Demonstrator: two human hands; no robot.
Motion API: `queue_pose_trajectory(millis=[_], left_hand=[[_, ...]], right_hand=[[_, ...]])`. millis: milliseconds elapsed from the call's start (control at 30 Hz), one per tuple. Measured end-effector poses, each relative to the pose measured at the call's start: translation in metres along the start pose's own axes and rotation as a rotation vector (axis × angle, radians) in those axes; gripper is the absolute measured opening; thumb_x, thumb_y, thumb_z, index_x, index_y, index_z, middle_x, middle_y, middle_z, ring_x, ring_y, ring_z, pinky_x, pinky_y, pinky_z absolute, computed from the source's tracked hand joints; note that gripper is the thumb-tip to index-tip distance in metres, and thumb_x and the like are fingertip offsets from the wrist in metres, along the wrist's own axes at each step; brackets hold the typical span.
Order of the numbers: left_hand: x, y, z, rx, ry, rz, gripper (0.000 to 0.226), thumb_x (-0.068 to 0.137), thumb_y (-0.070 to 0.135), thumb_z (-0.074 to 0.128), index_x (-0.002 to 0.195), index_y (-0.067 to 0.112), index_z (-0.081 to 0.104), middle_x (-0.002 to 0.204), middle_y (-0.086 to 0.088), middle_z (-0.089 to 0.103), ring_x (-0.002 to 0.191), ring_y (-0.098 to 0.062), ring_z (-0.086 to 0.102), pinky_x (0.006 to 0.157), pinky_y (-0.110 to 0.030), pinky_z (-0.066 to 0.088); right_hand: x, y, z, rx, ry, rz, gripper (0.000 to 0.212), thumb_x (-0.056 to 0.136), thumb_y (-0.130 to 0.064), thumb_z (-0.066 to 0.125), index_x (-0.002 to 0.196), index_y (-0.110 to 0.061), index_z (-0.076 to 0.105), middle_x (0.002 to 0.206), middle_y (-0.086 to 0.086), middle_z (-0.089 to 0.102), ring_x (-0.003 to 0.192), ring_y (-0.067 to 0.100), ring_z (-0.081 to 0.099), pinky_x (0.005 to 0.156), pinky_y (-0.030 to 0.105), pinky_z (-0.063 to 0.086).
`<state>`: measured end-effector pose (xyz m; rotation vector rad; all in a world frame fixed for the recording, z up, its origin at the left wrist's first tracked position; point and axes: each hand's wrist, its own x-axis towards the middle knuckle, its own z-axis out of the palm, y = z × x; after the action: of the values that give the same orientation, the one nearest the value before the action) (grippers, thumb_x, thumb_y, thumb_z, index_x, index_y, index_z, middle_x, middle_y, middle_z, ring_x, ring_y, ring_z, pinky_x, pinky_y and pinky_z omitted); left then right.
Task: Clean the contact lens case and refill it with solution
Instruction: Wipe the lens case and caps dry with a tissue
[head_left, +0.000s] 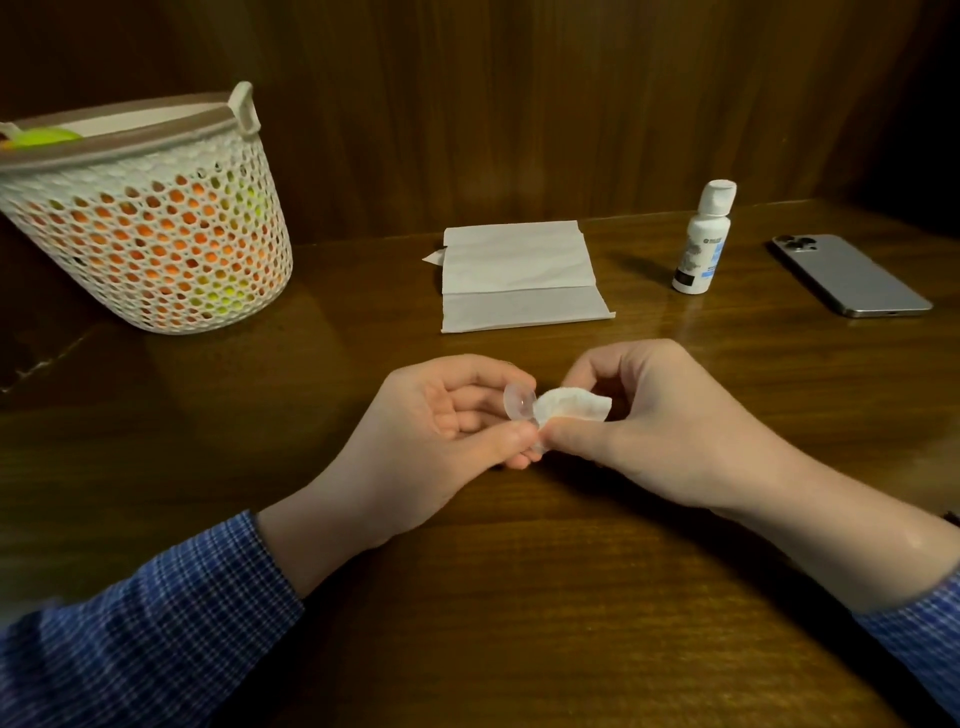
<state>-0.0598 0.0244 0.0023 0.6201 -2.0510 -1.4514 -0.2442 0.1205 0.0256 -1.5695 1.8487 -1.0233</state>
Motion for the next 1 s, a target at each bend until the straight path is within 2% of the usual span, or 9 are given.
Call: queue_pose_trajectory(millis=[233,300,433,567,633,700,800,900,1000], left_hand=[[-0.003,0.001,0.005,0.122,0.025,-0.018,0.027,0.085,-0.003,0.077,0.107,0.011,0.073,0.097,-0.007,0.080,0.084,-0.021,0.080,0.077,-0.038,0.066],[-0.005,0.003,0.006,0.154,0.045,-0.009,0.031,0.083,-0.003,0.078,0.109,0.013,0.073,0.098,-0.005,0.080,0.085,-0.019,0.080,0.076,-0.037,0.066],[-0.008,0.006,0.008,0.165,0.106,0.057,0.036,0.081,-0.001,0.080,0.112,0.015,0.072,0.102,-0.002,0.078,0.089,-0.015,0.079,0.076,-0.032,0.065],[-0.010,0.006,0.010,0.184,0.190,0.143,0.035,0.080,0.006,0.082,0.113,0.016,0.072,0.104,0.002,0.078,0.094,-0.011,0.078,0.077,-0.027,0.064],[-0.010,0.007,0.010,0.197,0.197,0.163,0.036,0.081,0.004,0.082,0.113,0.016,0.072,0.107,0.004,0.078,0.098,-0.008,0.077,0.079,-0.024,0.063],[-0.010,0.008,0.007,0.157,0.139,0.141,0.039,0.082,-0.001,0.080,0.117,0.014,0.071,0.112,0.003,0.078,0.106,-0.009,0.075,0.084,-0.027,0.063],[-0.005,0.012,0.000,-0.096,0.045,0.002,0.051,0.080,-0.006,0.077,0.125,0.015,0.065,0.122,-0.002,0.075,0.114,-0.018,0.073,0.091,-0.033,0.061],[0.002,0.015,-0.003,-0.404,0.050,-0.257,0.044,0.078,0.015,0.069,0.122,0.011,0.067,0.113,-0.015,0.076,0.107,-0.029,0.075,0.086,-0.037,0.063],[0.003,0.012,0.000,-0.300,-0.013,-0.317,0.039,0.079,0.028,0.067,0.113,0.012,0.076,0.101,-0.011,0.079,0.092,-0.023,0.076,0.078,-0.031,0.062]], right_hand=[[0.003,0.003,0.005,-0.071,-0.012,0.111,0.020,0.072,-0.037,0.089,0.068,-0.023,0.075,0.070,-0.019,0.070,0.074,-0.005,0.064,0.060,0.017,0.045],[0.004,0.002,0.005,-0.036,-0.025,0.148,0.020,0.071,-0.036,0.090,0.068,-0.022,0.077,0.070,-0.015,0.073,0.072,-0.002,0.066,0.055,0.017,0.048],[0.007,0.000,0.005,0.295,-0.097,0.299,0.014,0.072,-0.016,0.091,0.071,-0.013,0.077,0.067,0.005,0.075,0.053,0.010,0.066,0.050,0.020,0.051],[0.009,-0.001,0.007,0.558,-0.117,0.417,0.016,0.073,-0.009,0.089,0.084,-0.003,0.078,0.068,0.009,0.072,0.050,0.010,0.062,0.044,0.018,0.048],[0.007,-0.001,0.007,0.501,-0.059,0.326,0.011,0.076,-0.014,0.087,0.079,-0.008,0.077,0.068,0.007,0.073,0.055,0.012,0.065,0.049,0.021,0.052],[0.005,0.001,0.005,0.224,0.064,0.123,0.014,0.079,-0.024,0.085,0.073,-0.017,0.074,0.069,0.002,0.074,0.060,0.013,0.068,0.054,0.023,0.056],[0.003,0.001,-0.005,0.044,0.191,-0.118,0.012,0.076,-0.031,0.082,0.072,-0.024,0.073,0.073,-0.007,0.074,0.069,0.009,0.068,0.059,0.018,0.054],[0.001,0.001,-0.009,-0.043,0.163,-0.222,0.007,0.078,-0.029,0.082,0.077,-0.027,0.075,0.075,-0.012,0.074,0.077,0.007,0.068,0.066,0.020,0.054],[-0.002,-0.001,-0.006,-0.097,0.112,-0.314,0.006,0.079,-0.030,0.077,0.082,-0.024,0.078,0.079,-0.011,0.074,0.080,0.009,0.069,0.069,0.027,0.056]])
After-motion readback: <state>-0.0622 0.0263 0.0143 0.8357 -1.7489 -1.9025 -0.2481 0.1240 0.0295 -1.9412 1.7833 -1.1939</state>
